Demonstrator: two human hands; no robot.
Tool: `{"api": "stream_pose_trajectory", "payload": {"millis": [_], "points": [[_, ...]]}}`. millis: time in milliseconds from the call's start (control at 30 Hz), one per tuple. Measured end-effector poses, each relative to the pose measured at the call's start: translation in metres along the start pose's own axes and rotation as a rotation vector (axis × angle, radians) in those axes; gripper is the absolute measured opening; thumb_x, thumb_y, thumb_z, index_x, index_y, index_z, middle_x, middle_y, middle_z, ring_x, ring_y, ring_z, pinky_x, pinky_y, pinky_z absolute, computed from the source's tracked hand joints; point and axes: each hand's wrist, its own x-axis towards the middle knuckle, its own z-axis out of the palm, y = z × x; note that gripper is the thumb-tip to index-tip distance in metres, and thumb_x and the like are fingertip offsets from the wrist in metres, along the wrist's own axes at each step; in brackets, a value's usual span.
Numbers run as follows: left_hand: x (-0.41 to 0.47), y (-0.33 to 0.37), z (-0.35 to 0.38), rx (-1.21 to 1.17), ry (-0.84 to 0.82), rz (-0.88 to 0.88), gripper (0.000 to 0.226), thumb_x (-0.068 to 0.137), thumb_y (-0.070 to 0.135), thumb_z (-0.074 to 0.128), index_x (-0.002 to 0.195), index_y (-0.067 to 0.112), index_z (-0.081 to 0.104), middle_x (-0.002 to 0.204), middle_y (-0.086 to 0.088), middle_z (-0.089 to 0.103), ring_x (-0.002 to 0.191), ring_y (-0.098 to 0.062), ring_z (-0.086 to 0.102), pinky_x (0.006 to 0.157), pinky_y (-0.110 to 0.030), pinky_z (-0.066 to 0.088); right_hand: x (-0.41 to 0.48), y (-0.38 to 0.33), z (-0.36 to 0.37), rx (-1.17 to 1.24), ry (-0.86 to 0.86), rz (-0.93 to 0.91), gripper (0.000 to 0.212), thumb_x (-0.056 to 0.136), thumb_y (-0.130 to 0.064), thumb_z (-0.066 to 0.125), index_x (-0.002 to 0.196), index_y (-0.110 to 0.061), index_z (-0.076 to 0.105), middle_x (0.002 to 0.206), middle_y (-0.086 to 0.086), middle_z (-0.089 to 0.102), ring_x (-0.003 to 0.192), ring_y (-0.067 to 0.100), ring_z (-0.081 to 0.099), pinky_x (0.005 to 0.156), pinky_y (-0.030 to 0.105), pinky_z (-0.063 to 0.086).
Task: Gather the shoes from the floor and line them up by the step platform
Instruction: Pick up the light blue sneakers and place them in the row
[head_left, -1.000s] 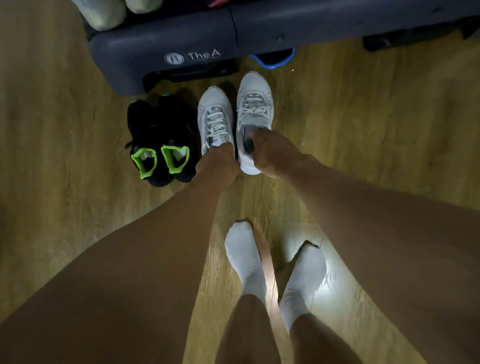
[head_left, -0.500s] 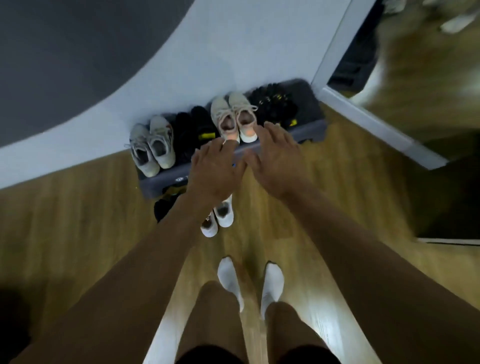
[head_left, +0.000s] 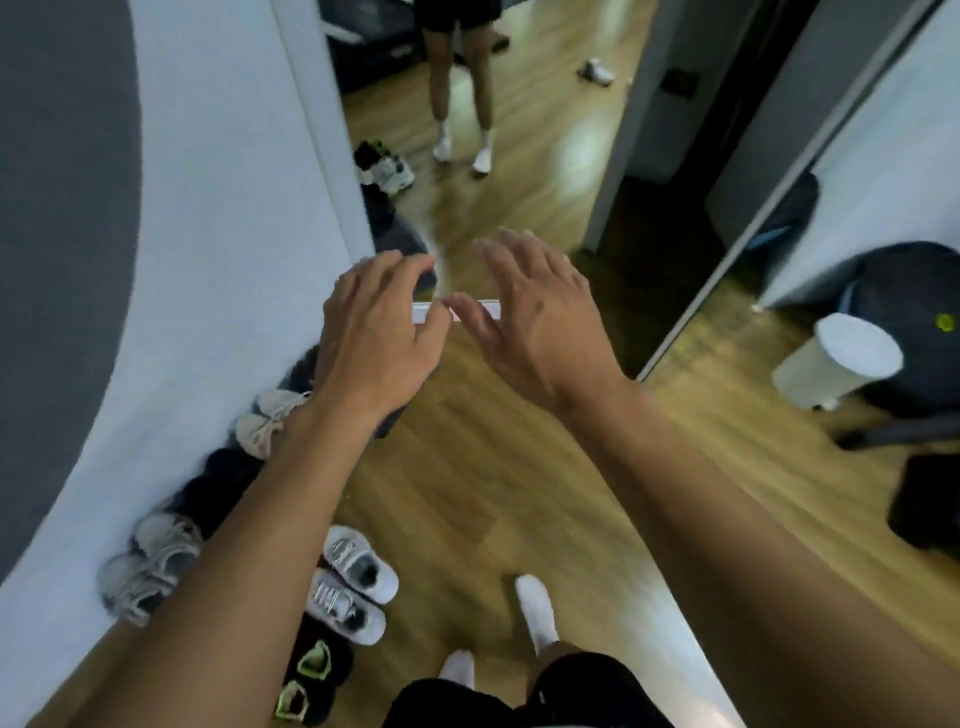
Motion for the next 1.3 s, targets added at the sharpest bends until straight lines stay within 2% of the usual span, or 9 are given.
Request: {"api": "stream_pose_trajectory", "payload": {"millis": [267, 467, 667, 933, 1033, 1300], "points": [[-0.008, 0.143, 0.026, -0.108, -0.185, 0.407, 0.057, 0.085, 0.048, 0.033, 0.136, 0.026, 0.044, 0.145, -0.001, 0.039, 0.132, -0.024, 0.035, 0.107, -0.044, 0.033, -0.106, 0.068, -0.097, -0.135, 0.192, 0.383, 0.059, 0.094, -0.056, 0.039, 0.143, -0.022, 0.037, 0.148, 0.004, 0.038, 0.138, 0.024, 0.033, 0.111, 0.042, 0.029], [-0.048, 0.271, 0.061, -0.166, -0.242, 0.656, 0.051, 0.089, 0.044, 0.037, 0.134, 0.024, 0.047, 0.143, -0.004, 0.042, 0.135, -0.025, 0.035, 0.112, -0.046, 0.027, -0.216, 0.130, -0.165, -0.217, 0.315, 0.627, 0.057, 0.094, -0.054, 0.040, 0.141, -0.022, 0.040, 0.147, 0.003, 0.040, 0.136, 0.023, 0.034, 0.107, 0.040, 0.029], [-0.133, 0.403, 0.106, -0.250, -0.317, 0.782, 0.052, 0.086, 0.044, 0.037, 0.133, 0.026, 0.048, 0.142, -0.001, 0.043, 0.132, -0.025, 0.035, 0.109, -0.044, 0.030, -0.344, 0.189, -0.214, -0.236, 0.375, 0.813, 0.054, 0.094, -0.052, 0.044, 0.139, -0.022, 0.043, 0.147, 0.003, 0.040, 0.137, 0.024, 0.034, 0.109, 0.044, 0.031], [-0.251, 0.550, 0.172, -0.305, -0.480, 0.980, 0.055, 0.084, 0.043, 0.034, 0.133, 0.024, 0.050, 0.142, -0.001, 0.046, 0.134, -0.021, 0.035, 0.112, -0.041, 0.027, -0.515, 0.258, -0.265, -0.278, 0.400, 1.068, 0.056, 0.094, -0.052, 0.044, 0.141, -0.022, 0.039, 0.149, 0.002, 0.036, 0.137, 0.022, 0.032, 0.109, 0.041, 0.028], [-0.284, 0.599, 0.201, -0.309, -0.558, 1.071, 0.057, 0.083, 0.044, 0.032, 0.133, 0.023, 0.049, 0.141, 0.000, 0.046, 0.135, -0.019, 0.034, 0.113, -0.043, 0.024, -0.562, 0.284, -0.275, -0.292, 0.421, 1.151, 0.054, 0.094, -0.051, 0.043, 0.140, -0.022, 0.041, 0.148, 0.002, 0.038, 0.135, 0.023, 0.035, 0.109, 0.042, 0.032], [-0.344, 0.726, 0.290, -0.346, -0.696, 1.216, 0.051, 0.085, 0.042, 0.038, 0.132, 0.025, 0.050, 0.137, 0.000, 0.047, 0.128, -0.024, 0.038, 0.107, -0.046, 0.030, -0.666, 0.386, -0.304, -0.318, 0.441, 1.350, 0.057, 0.094, -0.051, 0.044, 0.139, -0.017, 0.043, 0.144, 0.005, 0.044, 0.133, 0.023, 0.038, 0.107, 0.044, 0.036]]}}
